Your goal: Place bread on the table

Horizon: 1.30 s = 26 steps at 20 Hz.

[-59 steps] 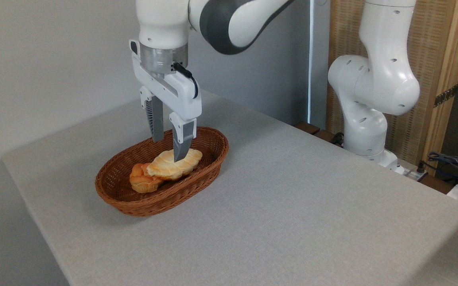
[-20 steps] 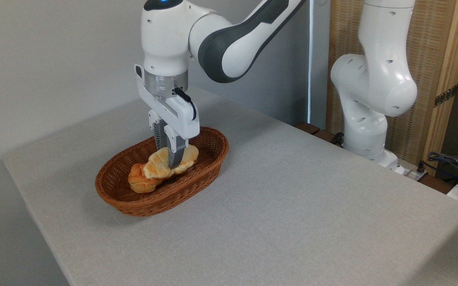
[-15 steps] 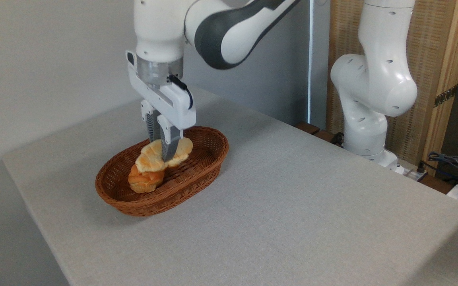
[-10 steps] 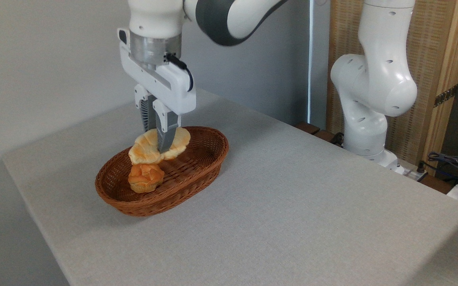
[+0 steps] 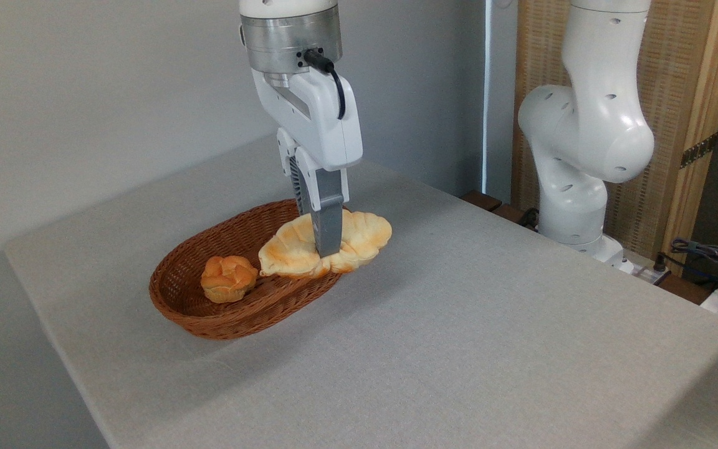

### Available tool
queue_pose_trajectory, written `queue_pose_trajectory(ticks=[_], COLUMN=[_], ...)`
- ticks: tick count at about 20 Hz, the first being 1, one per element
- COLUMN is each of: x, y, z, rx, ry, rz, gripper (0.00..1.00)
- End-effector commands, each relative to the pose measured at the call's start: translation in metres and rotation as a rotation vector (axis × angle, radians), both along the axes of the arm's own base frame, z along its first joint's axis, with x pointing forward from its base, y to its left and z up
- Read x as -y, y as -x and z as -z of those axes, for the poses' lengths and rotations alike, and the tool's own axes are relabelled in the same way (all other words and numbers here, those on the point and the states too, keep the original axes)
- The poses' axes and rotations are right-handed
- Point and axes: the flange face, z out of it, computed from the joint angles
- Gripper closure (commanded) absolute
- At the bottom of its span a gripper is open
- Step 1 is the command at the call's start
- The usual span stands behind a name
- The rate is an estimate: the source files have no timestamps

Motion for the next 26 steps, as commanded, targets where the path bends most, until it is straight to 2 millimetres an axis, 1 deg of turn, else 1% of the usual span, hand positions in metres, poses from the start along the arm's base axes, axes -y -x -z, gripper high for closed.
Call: queue_pose_trajectory(ticks=[1, 11, 13, 16, 19, 22, 23, 26], x=[-0.008, -0.010, -0.010, -0.010, -0.008, -0.004, -0.003, 0.005], y=[-0.001, -0.001, -0.002, -0.002, -0.002, -0.002, -0.003, -0.004], z=[-0.005, -0.004, -0.010, -0.012, -0.012, -0.012, -0.016, -0.017], rx=[-0.012, -0.012, 0.000, 0.003, 0.004, 0.003, 0.011, 0.011], ry=[-0.018, -0.013, -0.010, -0.009, -0.007, 0.037, 0.047, 0.067], rz=[0.006, 0.000, -0.002, -0.006, -0.010, -0.071, -0.094, -0.125], gripper=[0.00, 0.00, 0.00, 0.00, 0.00, 0.00, 0.00, 0.00])
